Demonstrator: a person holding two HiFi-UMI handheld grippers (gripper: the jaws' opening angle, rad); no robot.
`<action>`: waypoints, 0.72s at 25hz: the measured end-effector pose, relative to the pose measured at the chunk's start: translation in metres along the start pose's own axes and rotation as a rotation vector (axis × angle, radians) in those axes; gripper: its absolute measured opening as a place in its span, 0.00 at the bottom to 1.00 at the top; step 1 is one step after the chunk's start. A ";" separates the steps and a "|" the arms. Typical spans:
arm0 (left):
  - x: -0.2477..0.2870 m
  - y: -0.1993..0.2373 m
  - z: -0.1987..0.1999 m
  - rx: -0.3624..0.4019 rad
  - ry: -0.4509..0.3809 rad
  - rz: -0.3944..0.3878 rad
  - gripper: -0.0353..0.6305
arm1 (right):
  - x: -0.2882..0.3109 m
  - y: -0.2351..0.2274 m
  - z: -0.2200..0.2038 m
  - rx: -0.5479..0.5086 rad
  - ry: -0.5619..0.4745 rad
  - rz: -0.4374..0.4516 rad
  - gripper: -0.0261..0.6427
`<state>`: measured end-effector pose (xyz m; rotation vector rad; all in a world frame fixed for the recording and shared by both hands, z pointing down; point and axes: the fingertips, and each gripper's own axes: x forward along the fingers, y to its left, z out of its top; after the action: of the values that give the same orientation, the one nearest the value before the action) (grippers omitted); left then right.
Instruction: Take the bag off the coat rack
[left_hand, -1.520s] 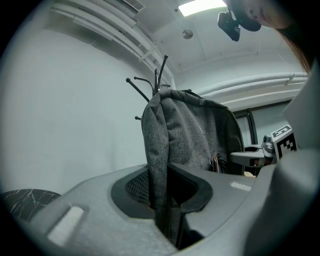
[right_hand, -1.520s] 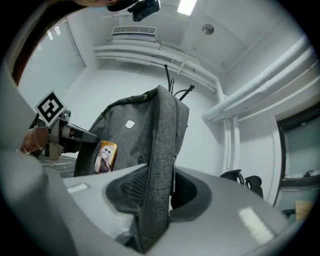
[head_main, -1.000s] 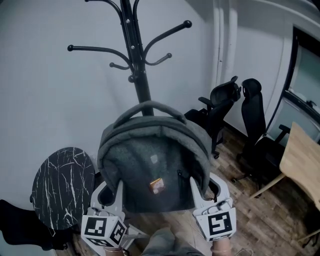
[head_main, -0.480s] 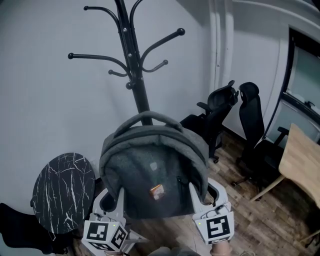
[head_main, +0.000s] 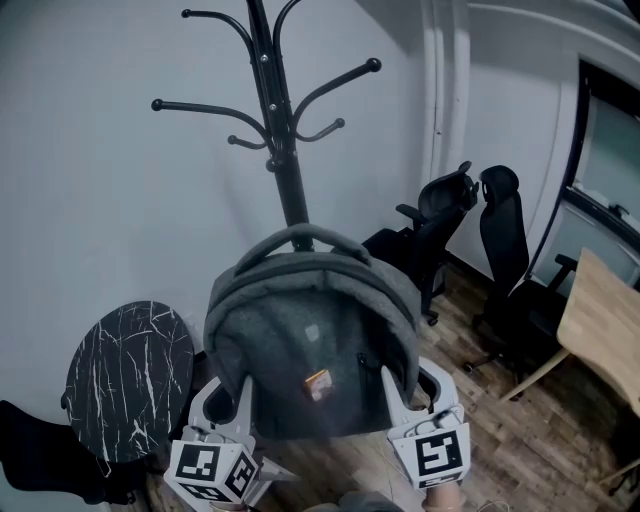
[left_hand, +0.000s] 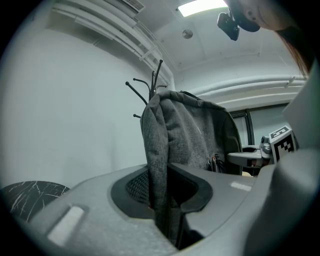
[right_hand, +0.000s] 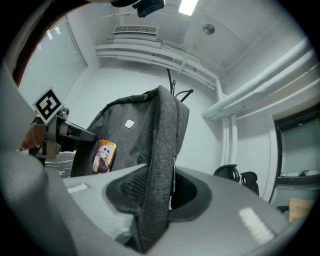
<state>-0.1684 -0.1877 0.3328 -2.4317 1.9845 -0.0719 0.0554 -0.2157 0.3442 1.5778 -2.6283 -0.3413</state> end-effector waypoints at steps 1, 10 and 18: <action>-0.003 0.001 -0.001 0.000 0.001 -0.002 0.17 | -0.002 0.002 0.001 0.000 0.002 0.000 0.20; -0.029 0.001 -0.004 -0.008 0.001 -0.017 0.17 | -0.025 0.020 0.006 -0.006 0.016 -0.014 0.20; -0.041 -0.008 -0.002 -0.020 0.008 -0.037 0.17 | -0.045 0.021 0.012 -0.008 0.027 -0.030 0.20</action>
<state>-0.1686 -0.1461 0.3335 -2.4841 1.9530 -0.0618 0.0566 -0.1653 0.3405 1.6096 -2.5817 -0.3296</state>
